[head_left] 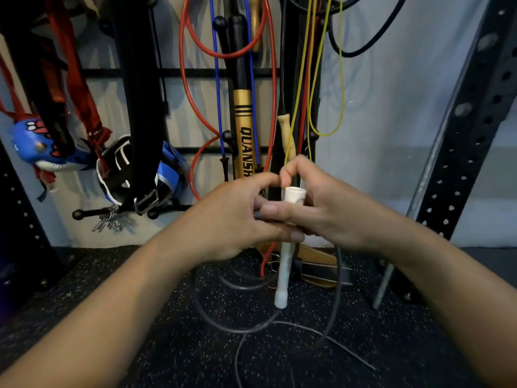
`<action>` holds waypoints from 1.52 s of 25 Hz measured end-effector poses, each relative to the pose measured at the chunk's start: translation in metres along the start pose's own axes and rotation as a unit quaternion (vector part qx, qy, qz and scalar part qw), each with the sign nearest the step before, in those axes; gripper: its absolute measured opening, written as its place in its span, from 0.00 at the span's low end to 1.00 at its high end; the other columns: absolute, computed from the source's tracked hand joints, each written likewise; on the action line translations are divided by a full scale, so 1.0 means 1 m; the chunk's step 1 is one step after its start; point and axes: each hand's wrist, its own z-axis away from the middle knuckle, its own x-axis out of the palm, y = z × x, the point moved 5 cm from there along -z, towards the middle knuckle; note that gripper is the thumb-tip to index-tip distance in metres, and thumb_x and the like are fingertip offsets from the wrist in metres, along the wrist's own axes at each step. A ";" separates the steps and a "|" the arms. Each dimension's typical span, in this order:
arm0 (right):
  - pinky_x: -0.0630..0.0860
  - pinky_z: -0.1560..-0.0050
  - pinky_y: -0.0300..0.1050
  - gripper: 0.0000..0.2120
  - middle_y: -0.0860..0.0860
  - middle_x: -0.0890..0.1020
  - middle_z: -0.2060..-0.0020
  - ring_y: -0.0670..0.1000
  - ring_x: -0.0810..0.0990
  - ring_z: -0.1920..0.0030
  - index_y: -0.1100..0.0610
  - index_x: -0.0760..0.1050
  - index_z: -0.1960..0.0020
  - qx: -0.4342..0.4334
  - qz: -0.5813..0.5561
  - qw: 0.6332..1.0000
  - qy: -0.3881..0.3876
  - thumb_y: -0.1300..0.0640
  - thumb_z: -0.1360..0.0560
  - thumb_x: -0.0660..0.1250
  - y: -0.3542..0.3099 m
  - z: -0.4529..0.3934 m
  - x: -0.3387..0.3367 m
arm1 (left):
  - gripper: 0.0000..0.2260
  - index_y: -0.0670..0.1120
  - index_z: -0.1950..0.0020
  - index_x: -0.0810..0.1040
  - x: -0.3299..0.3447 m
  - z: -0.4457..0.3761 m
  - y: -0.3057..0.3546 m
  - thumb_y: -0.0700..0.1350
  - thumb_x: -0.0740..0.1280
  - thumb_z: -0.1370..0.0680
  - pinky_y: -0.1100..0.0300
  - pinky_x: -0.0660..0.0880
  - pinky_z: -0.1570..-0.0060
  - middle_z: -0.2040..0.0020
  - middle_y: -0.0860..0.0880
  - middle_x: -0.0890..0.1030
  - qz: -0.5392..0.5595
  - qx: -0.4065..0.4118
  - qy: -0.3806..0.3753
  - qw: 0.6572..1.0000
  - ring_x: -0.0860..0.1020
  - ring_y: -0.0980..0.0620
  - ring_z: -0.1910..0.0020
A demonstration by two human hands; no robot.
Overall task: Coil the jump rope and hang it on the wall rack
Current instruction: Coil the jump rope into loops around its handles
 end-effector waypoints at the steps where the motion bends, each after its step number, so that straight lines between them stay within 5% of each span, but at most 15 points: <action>1: 0.64 0.73 0.33 0.25 0.47 0.74 0.72 0.40 0.67 0.74 0.56 0.66 0.45 -0.005 -0.027 1.000 0.000 0.39 0.29 0.69 0.000 0.000 0.001 | 0.26 0.57 0.35 0.76 0.000 0.001 -0.001 0.52 0.80 0.31 0.55 0.81 0.48 0.55 0.58 0.88 0.018 0.007 0.003 1.000 0.85 0.61 0.56; 6: 0.65 0.76 0.37 0.25 0.51 0.73 0.74 0.47 0.69 0.76 0.54 0.68 0.47 0.005 -0.113 0.993 0.015 0.33 0.28 0.61 0.004 0.003 0.003 | 0.12 0.46 0.44 0.84 0.000 0.004 -0.005 0.41 0.77 0.27 0.61 0.82 0.47 0.51 0.50 0.89 0.147 0.023 0.007 0.989 0.87 0.57 0.51; 10: 0.72 0.72 0.46 0.31 0.47 0.72 0.78 0.51 0.71 0.76 0.55 0.75 0.50 0.060 -0.112 0.990 0.065 0.26 0.29 0.58 0.022 0.010 -0.011 | 0.10 0.40 0.46 0.83 -0.007 0.005 -0.012 0.37 0.75 0.27 0.75 0.69 0.75 0.65 0.51 0.85 0.265 -0.007 0.094 0.960 0.76 0.65 0.77; 14: 0.81 0.62 0.63 0.37 0.51 0.70 0.74 0.51 0.69 0.77 0.58 0.82 0.59 0.138 -0.167 0.973 0.084 0.25 0.27 0.56 0.042 0.019 -0.029 | 0.12 0.46 0.50 0.84 -0.023 0.003 -0.031 0.48 0.76 0.32 0.67 0.60 0.78 0.72 0.54 0.76 0.370 -0.015 0.208 0.906 0.63 0.60 0.79; 17: 0.71 0.71 0.49 0.39 0.55 0.71 0.64 0.48 0.65 0.73 0.55 0.84 0.49 0.147 -0.260 0.952 0.070 0.23 0.29 0.54 0.040 0.018 -0.016 | 0.08 0.50 0.54 0.84 -0.015 0.001 -0.044 0.49 0.76 0.31 0.67 0.63 0.80 0.62 0.45 0.76 0.499 -0.041 0.287 0.817 0.63 0.60 0.79; 19: 0.65 0.72 0.44 0.43 0.53 0.75 0.63 0.47 0.65 0.74 0.54 0.80 0.40 0.133 -0.289 0.944 0.090 0.19 0.34 0.57 0.036 0.014 -0.002 | 0.06 0.49 0.54 0.81 -0.002 0.000 -0.045 0.47 0.75 0.27 0.67 0.64 0.81 0.65 0.49 0.74 0.562 -0.066 0.308 0.765 0.64 0.60 0.79; 21: 0.66 0.73 0.43 0.45 0.48 0.77 0.68 0.47 0.68 0.77 0.51 0.77 0.38 0.146 -0.294 0.932 0.154 0.18 0.38 0.58 0.034 0.012 0.005 | 0.04 0.48 0.53 0.79 0.008 0.001 -0.041 0.44 0.73 0.24 0.67 0.63 0.81 0.66 0.52 0.74 0.592 -0.079 0.316 0.737 0.64 0.60 0.79; 24: 0.68 0.76 0.42 0.33 0.50 0.79 0.69 0.51 0.72 0.76 0.46 0.79 0.43 0.167 -0.269 0.926 0.204 0.23 0.32 0.56 0.030 0.010 0.003 | 0.04 0.46 0.50 0.78 0.012 0.001 -0.036 0.43 0.71 0.22 0.68 0.62 0.80 0.67 0.54 0.78 0.621 -0.079 0.312 0.715 0.63 0.60 0.79; 27: 0.62 0.82 0.36 0.23 0.52 0.83 0.67 0.49 0.70 0.80 0.50 0.83 0.47 0.147 -0.336 0.911 0.189 0.33 0.22 0.62 0.028 0.008 0.003 | 0.04 0.45 0.49 0.77 0.011 0.002 -0.035 0.42 0.70 0.22 0.67 0.62 0.80 0.67 0.54 0.79 0.618 -0.080 0.302 0.721 0.63 0.60 0.79; 30: 0.62 0.82 0.36 0.14 0.47 0.72 0.75 0.43 0.64 0.81 0.51 0.82 0.55 0.138 -0.355 0.901 0.209 0.43 0.20 0.66 0.029 0.008 0.000 | 0.04 0.46 0.48 0.78 0.016 0.004 -0.040 0.41 0.68 0.21 0.65 0.66 0.77 0.67 0.52 0.77 0.609 -0.096 0.278 0.737 0.66 0.58 0.77; 33: 0.60 0.80 0.36 0.13 0.45 0.69 0.75 0.42 0.61 0.80 0.56 0.81 0.50 0.110 -0.306 0.922 0.210 0.47 0.18 0.65 0.028 0.007 -0.004 | 0.13 0.48 0.39 0.81 0.015 0.006 -0.045 0.41 0.68 0.23 0.61 0.74 0.71 0.67 0.52 0.81 0.596 -0.120 0.234 0.759 0.73 0.55 0.73; 36: 0.61 0.79 0.33 0.11 0.46 0.70 0.75 0.41 0.63 0.81 0.55 0.79 0.53 0.094 -0.240 0.946 0.197 0.49 0.18 0.65 0.029 0.004 -0.011 | 0.15 0.44 0.44 0.84 0.003 0.007 -0.049 0.41 0.70 0.31 0.54 0.84 0.61 0.57 0.44 0.88 0.552 -0.135 0.165 0.806 0.84 0.48 0.61; 38: 0.62 0.79 0.31 0.11 0.46 0.71 0.75 0.41 0.65 0.81 0.56 0.79 0.55 0.078 -0.182 0.965 0.173 0.50 0.18 0.65 0.026 0.003 -0.014 | 0.18 0.48 0.41 0.84 -0.015 0.008 -0.052 0.44 0.72 0.31 0.51 0.83 0.50 0.46 0.45 0.88 0.424 -0.126 0.146 0.885 0.86 0.47 0.49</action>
